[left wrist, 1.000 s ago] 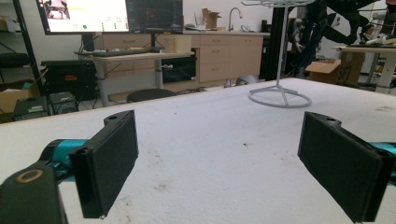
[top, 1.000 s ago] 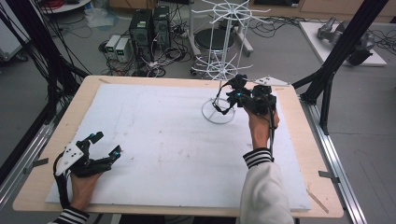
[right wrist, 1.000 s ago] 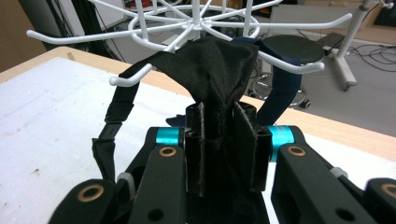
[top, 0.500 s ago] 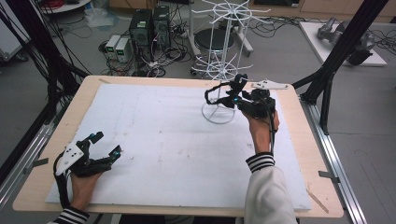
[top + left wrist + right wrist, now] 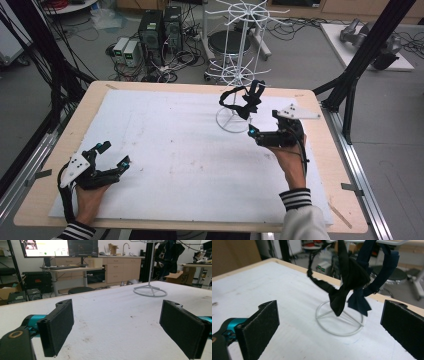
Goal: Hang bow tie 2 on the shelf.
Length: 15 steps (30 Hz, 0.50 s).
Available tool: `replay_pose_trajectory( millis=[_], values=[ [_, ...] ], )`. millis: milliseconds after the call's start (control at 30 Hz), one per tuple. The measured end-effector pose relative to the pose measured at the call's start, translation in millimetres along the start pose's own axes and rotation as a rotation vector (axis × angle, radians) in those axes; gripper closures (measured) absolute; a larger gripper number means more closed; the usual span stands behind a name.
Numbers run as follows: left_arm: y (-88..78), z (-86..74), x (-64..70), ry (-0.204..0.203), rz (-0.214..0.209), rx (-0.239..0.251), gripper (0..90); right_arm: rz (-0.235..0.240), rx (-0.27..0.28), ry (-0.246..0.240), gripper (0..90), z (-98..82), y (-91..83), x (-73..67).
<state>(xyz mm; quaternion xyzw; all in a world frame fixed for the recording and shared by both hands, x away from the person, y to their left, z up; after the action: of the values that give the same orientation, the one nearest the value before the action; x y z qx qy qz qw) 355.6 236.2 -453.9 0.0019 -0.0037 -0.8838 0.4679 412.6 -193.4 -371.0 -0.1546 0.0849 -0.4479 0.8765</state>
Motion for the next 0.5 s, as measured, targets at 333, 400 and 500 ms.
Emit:
replay_pose_trajectory(
  millis=[333,400,500],
  values=[
    [-0.1,0.1,0.0,0.0,-0.001,0.002,12.6,-0.07,0.203,0.008,1.2,-64.7,-49.5,-6.2],
    [-0.1,0.1,0.0,-0.001,0.0,0.002,12.6,-0.086,0.249,0.028,1.2,-74.4,-55.5,-4.1],
    [-0.1,0.3,-0.2,-0.001,0.001,0.004,12.6,-0.112,0.283,0.039,1.2,-84.8,-60.2,-1.0]
  ],
)
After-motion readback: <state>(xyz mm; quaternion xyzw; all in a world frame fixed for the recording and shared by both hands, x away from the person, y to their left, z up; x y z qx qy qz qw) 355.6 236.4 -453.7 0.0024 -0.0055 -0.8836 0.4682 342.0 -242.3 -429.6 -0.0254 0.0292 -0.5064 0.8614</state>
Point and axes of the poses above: each handheld gripper's, and its own axes: y roughly forward along the jaws, z roughly out of its top, x roughly to its right, the point moved 10 cm from there along y, roughly forward along the jaws
